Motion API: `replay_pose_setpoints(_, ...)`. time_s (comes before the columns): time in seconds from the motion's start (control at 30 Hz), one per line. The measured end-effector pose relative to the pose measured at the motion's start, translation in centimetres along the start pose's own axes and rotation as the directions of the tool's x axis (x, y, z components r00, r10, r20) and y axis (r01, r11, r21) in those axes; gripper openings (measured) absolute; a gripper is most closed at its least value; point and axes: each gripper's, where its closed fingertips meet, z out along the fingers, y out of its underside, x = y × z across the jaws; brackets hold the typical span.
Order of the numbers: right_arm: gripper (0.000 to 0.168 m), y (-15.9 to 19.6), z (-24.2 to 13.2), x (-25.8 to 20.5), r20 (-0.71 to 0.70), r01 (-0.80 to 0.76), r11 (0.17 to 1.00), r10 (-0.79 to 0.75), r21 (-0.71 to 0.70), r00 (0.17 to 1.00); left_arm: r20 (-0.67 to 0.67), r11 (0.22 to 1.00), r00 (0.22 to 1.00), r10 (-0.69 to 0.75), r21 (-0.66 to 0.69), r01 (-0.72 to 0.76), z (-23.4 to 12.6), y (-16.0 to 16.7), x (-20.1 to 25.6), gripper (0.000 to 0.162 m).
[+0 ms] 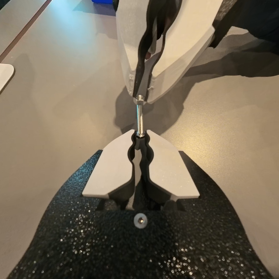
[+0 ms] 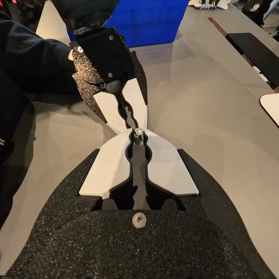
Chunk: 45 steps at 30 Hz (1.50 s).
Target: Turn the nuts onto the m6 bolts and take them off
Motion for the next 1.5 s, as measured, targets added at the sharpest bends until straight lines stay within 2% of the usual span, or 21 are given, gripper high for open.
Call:
replay_pose_setpoints(0.33,0.014,-0.3,-0.3,0.3,-0.02,0.0,1.0,0.001,0.024,1.0,0.008,1.0,1.0,-0.011,0.007,0.011,-0.1,0.0,-0.2,0.01)
replay_pose_setpoints(0.47,0.022,-2.1,-1.5,1.5,-0.076,-0.035,0.983,0.049,0.181,0.996,0.026,0.995,0.996,-0.083,0.062,0.081,-0.6,-0.6,-1.1,0.01)
replay_pose_setpoints(0.6,0.033,-3.8,-1.6,1.5,-0.036,-0.082,0.939,0.1,0.335,0.994,0.012,0.982,0.989,-0.148,0.12,0.146,-1.2,-1.1,-1.7,0.01)
replay_pose_setpoints(0.83,0.033,-3.0,-0.1,0.6,0.032,-0.106,0.943,0.102,0.317,0.994,0.012,0.982,0.989,-0.145,0.122,0.142,-1.2,-1.1,-1.6,0.01)
replay_pose_setpoints(1.5,0.022,-2.4,-0.4,0.6,0.075,-0.129,0.943,0.111,0.307,0.991,0.007,0.98,0.988,-0.154,0.127,0.152,-1.3,-1.0,-1.7,0.01)
